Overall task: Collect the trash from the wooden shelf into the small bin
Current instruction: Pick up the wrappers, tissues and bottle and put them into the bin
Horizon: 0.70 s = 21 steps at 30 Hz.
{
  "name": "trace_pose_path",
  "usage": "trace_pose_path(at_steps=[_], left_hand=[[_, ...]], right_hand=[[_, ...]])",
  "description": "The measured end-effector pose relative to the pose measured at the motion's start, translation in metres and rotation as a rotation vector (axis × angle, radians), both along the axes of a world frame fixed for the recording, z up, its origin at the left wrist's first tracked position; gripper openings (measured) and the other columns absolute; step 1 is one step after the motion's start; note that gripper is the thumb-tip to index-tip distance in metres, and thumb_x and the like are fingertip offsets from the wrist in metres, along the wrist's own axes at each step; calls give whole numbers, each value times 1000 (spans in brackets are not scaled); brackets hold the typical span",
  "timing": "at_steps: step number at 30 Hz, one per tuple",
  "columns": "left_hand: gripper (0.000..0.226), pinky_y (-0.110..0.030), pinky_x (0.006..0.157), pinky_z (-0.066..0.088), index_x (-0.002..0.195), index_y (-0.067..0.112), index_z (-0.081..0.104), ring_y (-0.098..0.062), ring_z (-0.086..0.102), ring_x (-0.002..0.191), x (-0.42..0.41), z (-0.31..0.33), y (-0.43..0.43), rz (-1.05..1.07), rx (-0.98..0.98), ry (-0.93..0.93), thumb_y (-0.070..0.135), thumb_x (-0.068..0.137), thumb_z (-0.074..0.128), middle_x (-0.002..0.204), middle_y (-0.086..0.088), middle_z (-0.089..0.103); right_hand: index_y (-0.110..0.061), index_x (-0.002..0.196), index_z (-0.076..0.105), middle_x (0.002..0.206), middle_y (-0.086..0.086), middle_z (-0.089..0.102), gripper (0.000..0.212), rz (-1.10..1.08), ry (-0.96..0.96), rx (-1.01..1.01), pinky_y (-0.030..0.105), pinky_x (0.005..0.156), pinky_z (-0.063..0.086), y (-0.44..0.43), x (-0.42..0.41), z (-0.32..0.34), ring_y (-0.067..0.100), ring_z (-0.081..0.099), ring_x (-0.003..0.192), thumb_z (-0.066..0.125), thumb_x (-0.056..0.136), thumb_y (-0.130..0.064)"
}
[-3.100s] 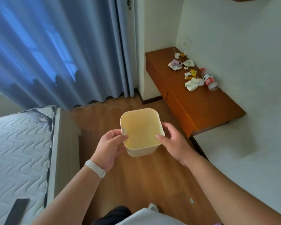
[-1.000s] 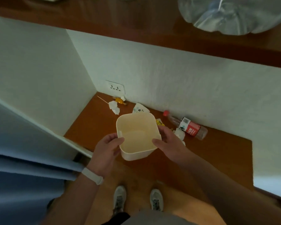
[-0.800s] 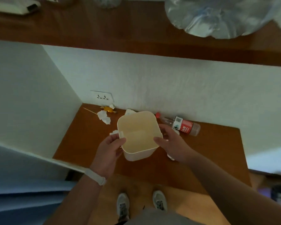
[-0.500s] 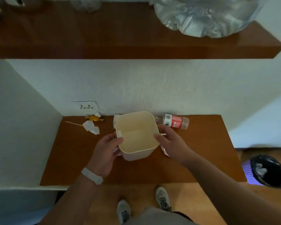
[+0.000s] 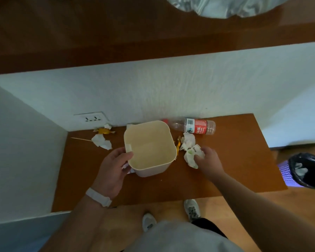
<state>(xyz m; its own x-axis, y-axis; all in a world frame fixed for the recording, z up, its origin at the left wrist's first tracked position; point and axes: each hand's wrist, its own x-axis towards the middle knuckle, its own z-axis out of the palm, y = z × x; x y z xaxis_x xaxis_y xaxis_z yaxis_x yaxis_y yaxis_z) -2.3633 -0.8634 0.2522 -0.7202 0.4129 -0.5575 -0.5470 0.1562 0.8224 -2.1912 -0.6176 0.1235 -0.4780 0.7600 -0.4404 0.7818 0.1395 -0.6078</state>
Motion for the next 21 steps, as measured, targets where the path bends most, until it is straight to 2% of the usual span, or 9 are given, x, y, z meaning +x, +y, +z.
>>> trace_pose_path(at_steps=[3,5,8,11,16,18,21], left_hand=[[30,-50,93,50,124,-2,61,-34,63,112,0,1,3,24,-5,-2,5,97,53,121,-19,69],[28,-47,89,53,123,0,63,-34,64,112,2,1,4,45,-13,-3,5,97,53,121,-18,70],[21,-39,75,52,113,4,67,-30,65,102,3,1,5,68,-17,-2,5,97,53,112,-14,72],[19,-41,78,53,110,4,68,-30,67,100,4,-1,6,84,-22,0,5,97,54,110,-14,73],[16,-39,78,54,100,9,69,-24,69,91,8,-3,8,103,-21,12,4,96,55,94,-4,78],[15,-37,76,53,99,10,69,-23,69,91,10,-1,9,98,-17,10,4,96,55,94,-5,78],[15,-39,79,53,105,6,67,-27,67,97,14,1,11,96,-13,6,4,95,55,104,-11,74]], right_hand=[[-19,133,48,125,5,50,59,4,-47,47,47,91,51,4,-3,-16,24,52,111,68,81,-40],[-21,130,48,122,4,50,60,36,-77,52,49,90,51,7,-6,-22,25,51,111,70,79,-45],[-23,128,49,122,4,51,60,111,-151,65,50,92,50,12,-10,-30,26,51,113,71,78,-47],[-24,126,53,119,3,50,57,178,-177,105,48,91,50,14,-10,-34,26,50,111,70,78,-49],[-25,127,53,118,2,48,59,311,-214,146,45,89,49,14,0,-37,25,48,112,68,78,-53],[-24,124,54,117,2,49,53,372,-265,173,42,88,48,14,4,-37,24,47,109,66,80,-52],[-23,111,56,106,-1,50,36,384,-261,150,37,81,47,14,5,-35,19,46,96,67,84,-43]])
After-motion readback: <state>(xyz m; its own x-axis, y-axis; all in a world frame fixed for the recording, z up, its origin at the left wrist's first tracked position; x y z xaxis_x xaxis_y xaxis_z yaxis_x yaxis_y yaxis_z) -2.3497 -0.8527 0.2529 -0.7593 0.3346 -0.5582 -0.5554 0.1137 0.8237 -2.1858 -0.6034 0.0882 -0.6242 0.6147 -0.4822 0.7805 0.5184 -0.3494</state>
